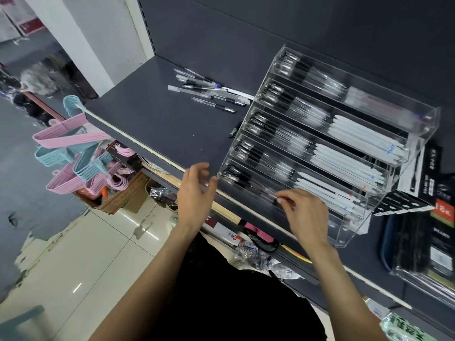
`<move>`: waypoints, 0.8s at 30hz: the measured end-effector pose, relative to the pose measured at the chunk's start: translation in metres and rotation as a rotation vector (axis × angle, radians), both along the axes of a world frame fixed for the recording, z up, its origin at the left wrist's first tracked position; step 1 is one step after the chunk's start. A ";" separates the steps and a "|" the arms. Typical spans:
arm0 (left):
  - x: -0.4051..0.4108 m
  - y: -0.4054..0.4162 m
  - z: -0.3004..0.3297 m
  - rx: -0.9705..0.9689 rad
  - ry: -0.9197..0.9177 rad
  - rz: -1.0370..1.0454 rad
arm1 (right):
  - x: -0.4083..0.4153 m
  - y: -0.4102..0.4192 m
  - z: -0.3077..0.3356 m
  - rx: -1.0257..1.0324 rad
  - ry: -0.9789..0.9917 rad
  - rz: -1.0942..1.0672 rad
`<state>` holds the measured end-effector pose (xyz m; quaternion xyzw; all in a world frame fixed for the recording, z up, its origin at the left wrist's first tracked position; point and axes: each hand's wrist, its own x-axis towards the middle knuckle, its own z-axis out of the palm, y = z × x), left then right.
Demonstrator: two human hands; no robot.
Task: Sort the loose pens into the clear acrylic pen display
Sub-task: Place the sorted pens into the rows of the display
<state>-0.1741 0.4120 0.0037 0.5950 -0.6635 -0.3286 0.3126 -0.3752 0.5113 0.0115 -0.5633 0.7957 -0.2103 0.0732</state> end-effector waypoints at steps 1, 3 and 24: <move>0.001 -0.002 -0.002 -0.049 -0.011 -0.020 | -0.001 0.000 -0.002 0.022 0.016 0.001; -0.001 -0.006 -0.006 -0.088 -0.076 -0.109 | 0.001 -0.004 -0.006 0.075 0.034 0.010; 0.065 -0.156 0.014 -0.186 -0.083 -0.254 | 0.105 -0.135 0.044 0.055 -0.268 0.317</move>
